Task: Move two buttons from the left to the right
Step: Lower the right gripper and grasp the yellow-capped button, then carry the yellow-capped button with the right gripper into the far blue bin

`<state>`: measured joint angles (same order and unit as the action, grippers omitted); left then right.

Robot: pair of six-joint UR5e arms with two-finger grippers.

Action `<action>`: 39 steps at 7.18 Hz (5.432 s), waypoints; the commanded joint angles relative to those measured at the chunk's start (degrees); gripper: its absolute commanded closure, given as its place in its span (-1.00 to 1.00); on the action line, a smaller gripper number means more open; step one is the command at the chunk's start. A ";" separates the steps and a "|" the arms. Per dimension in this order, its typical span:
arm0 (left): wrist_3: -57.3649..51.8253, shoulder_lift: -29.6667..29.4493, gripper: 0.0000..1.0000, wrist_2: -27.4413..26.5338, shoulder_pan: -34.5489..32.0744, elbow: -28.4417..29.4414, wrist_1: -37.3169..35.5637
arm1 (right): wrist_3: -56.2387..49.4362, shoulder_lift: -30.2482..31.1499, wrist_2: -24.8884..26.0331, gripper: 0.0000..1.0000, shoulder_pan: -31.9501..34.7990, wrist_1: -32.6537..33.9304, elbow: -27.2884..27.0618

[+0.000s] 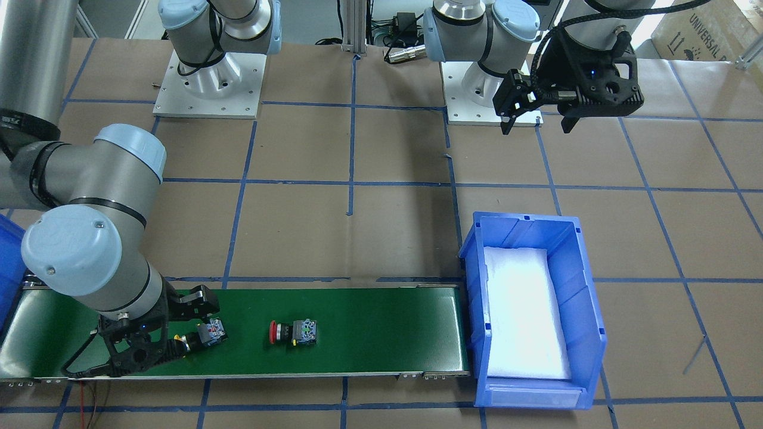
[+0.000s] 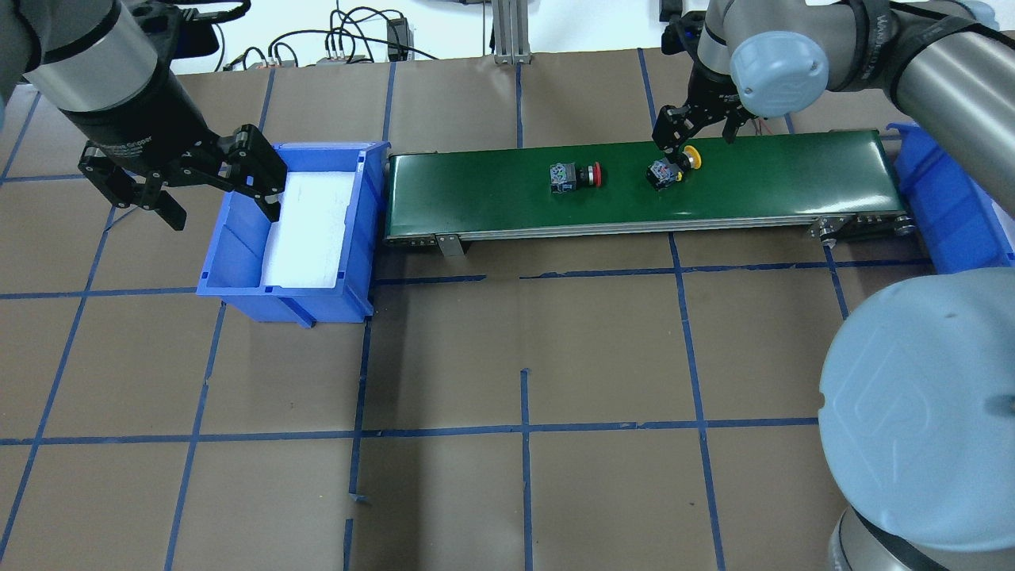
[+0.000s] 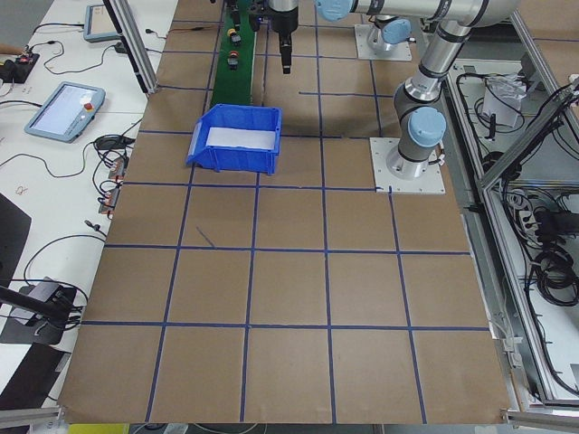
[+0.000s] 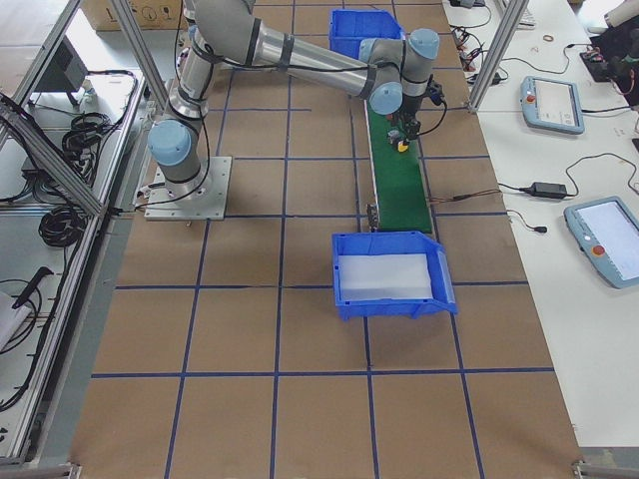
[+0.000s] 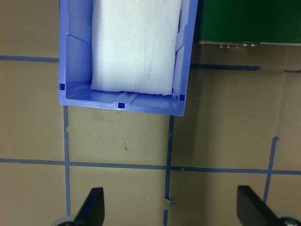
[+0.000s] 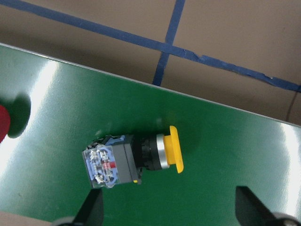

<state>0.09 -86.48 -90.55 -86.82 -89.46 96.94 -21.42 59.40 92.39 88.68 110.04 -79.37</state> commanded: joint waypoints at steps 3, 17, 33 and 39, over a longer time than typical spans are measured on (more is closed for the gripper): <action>0.00 0.00 -1.00 -0.16 -0.01 -0.10 0.00 | -5.89 -1.22 0.85 -0.98 -0.09 2.36 -0.43; -0.44 0.00 -1.00 -0.16 -0.01 -0.10 -0.09 | -8.20 0.79 6.71 0.65 -3.08 6.24 -4.22; -0.35 -0.18 -1.00 0.02 -0.01 0.07 -0.09 | -53.60 -1.82 -0.19 0.69 -36.83 -4.40 5.28; -0.44 -0.26 -1.00 0.02 -0.01 0.07 -0.18 | -67.32 -2.54 0.33 0.60 -40.08 -1.76 1.59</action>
<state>-0.29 -86.72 -90.53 -86.84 -89.39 96.78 -84.71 57.01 92.49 49.29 108.08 -77.44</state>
